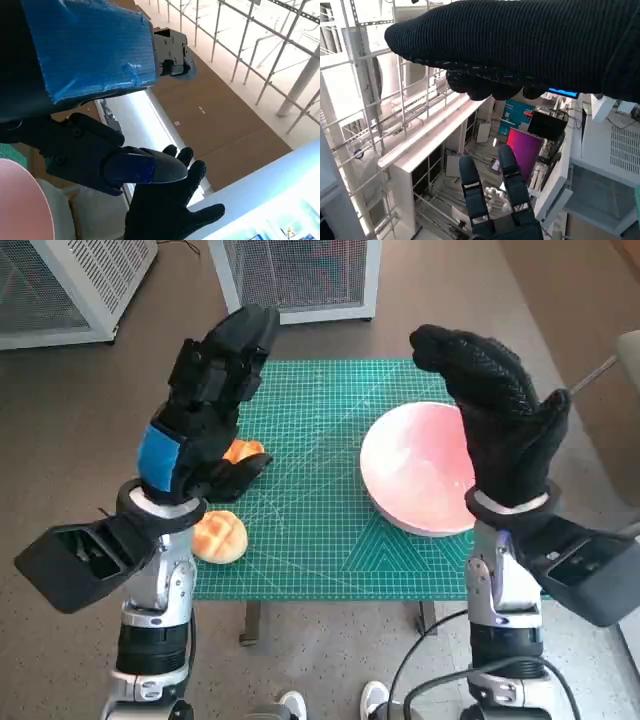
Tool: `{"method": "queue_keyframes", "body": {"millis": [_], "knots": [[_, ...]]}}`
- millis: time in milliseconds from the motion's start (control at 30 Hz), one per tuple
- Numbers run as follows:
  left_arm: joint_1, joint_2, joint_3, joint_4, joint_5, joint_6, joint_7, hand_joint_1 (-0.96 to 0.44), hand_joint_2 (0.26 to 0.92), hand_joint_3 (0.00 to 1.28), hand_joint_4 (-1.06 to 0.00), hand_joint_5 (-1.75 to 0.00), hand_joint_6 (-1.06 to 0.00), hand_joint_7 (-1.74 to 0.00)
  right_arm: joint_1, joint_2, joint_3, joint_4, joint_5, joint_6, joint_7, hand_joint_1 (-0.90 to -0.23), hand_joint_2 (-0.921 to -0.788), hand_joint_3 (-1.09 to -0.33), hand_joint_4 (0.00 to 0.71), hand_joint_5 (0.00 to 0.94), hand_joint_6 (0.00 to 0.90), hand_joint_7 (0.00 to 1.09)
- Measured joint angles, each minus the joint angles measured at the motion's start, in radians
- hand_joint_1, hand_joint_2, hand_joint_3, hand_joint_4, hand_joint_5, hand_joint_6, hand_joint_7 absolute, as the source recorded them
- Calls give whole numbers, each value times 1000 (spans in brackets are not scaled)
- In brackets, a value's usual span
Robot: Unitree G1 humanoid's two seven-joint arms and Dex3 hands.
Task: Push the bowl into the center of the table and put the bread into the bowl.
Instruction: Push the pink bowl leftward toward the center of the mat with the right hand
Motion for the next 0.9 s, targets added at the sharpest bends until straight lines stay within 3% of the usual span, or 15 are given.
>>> {"method": "queue_keyframes", "body": {"millis": [667,900], "knots": [[0,0,-1,12,32,-16,13,-476,921,223,-110,-6,1,-523,0,-6,-5,3,1,0,6,-492,-921,-439,285,6,83,595],[0,-5,-5,16,40,-20,18,-465,921,224,-109,-5,1,-527,-5,-50,-53,76,31,-37,38,-513,-921,-444,273,2,63,558]]}}
